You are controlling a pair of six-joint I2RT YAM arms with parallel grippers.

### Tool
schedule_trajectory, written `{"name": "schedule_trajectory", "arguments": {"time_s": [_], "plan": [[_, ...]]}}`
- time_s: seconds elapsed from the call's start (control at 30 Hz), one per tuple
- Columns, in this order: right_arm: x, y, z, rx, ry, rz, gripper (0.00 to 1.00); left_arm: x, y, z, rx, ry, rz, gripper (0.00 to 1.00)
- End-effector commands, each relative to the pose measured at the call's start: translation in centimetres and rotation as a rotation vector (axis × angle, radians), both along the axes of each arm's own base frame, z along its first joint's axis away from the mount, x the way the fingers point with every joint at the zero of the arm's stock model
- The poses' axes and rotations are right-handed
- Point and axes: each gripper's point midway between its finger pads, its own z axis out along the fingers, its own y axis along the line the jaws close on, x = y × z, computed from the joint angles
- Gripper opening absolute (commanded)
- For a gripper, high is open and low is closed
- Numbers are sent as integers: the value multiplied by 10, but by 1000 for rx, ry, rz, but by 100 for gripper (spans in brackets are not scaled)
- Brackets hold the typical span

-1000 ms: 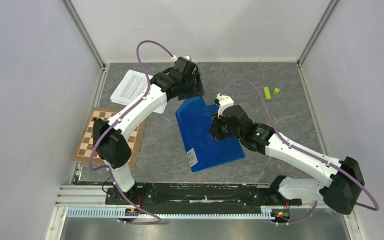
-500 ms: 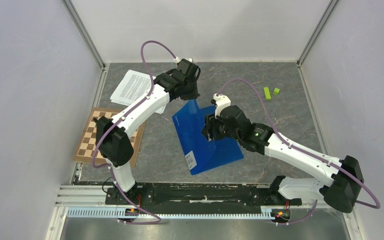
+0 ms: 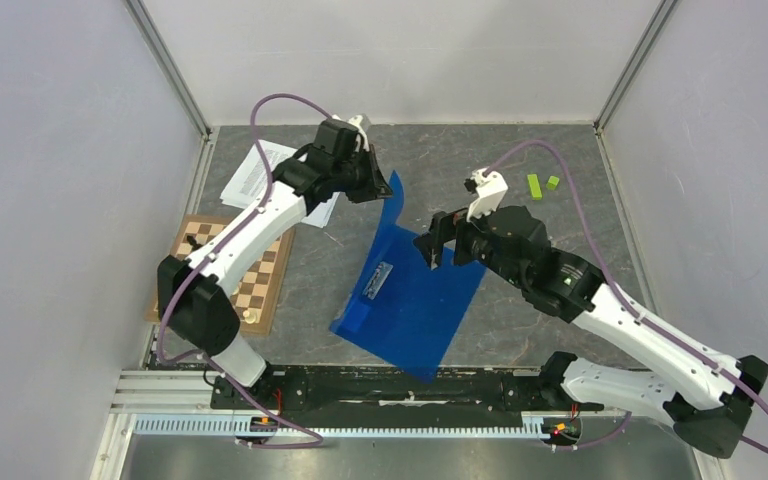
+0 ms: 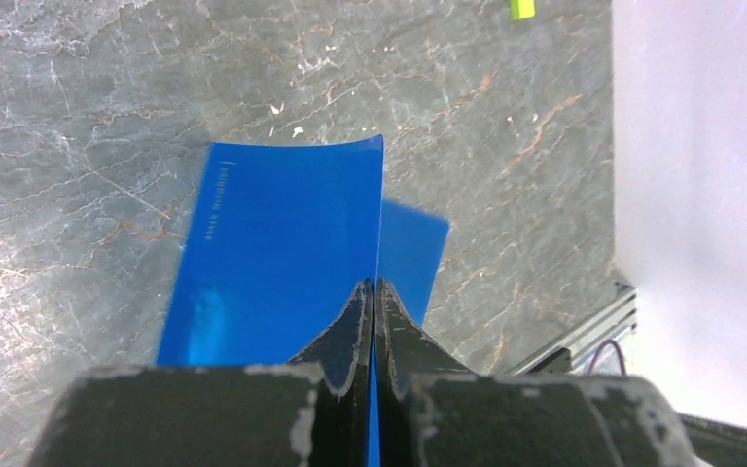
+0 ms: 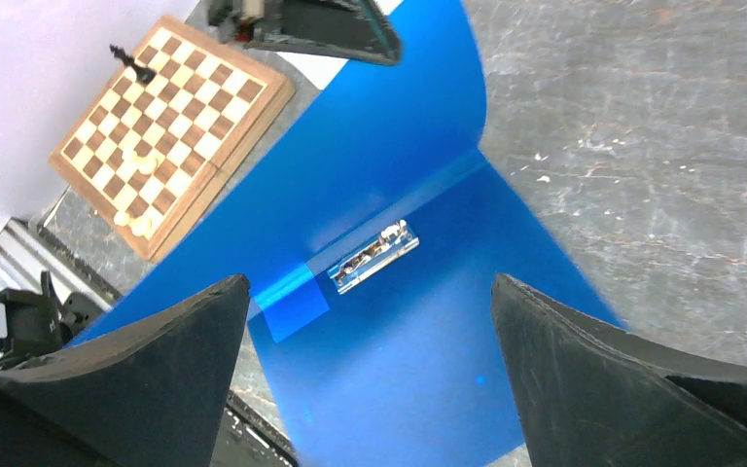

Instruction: Put the files into the folder

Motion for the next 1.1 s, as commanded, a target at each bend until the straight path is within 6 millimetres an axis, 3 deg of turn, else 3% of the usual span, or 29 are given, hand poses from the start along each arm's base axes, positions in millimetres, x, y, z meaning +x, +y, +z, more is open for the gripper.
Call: {"name": "schedule_trajectory", "arguments": {"time_s": [0.0, 0.17, 0.3, 0.53, 0.77, 0.93, 1.07], "plan": [[10, -19, 16, 10, -54, -79, 98, -1, -10, 44, -210, -72, -52, 2], [15, -24, -14, -22, 0, -105, 98, -1, -3, 40, -237, -33, -16, 2], [22, -28, -39, -48, 47, -130, 98, 4, 5, 36, -309, 49, 132, 2], [38, -23, -72, -56, 120, -130, 98, 19, 10, 56, -435, 52, 332, 2], [51, -25, -92, -66, 158, -150, 98, 27, -6, 77, -494, 35, 375, 2], [54, -26, -119, -121, 191, -161, 98, 19, -2, 51, -430, 60, 330, 2], [55, -29, -142, -170, 214, -164, 98, 0, 11, 8, -320, 121, 240, 2]]}}
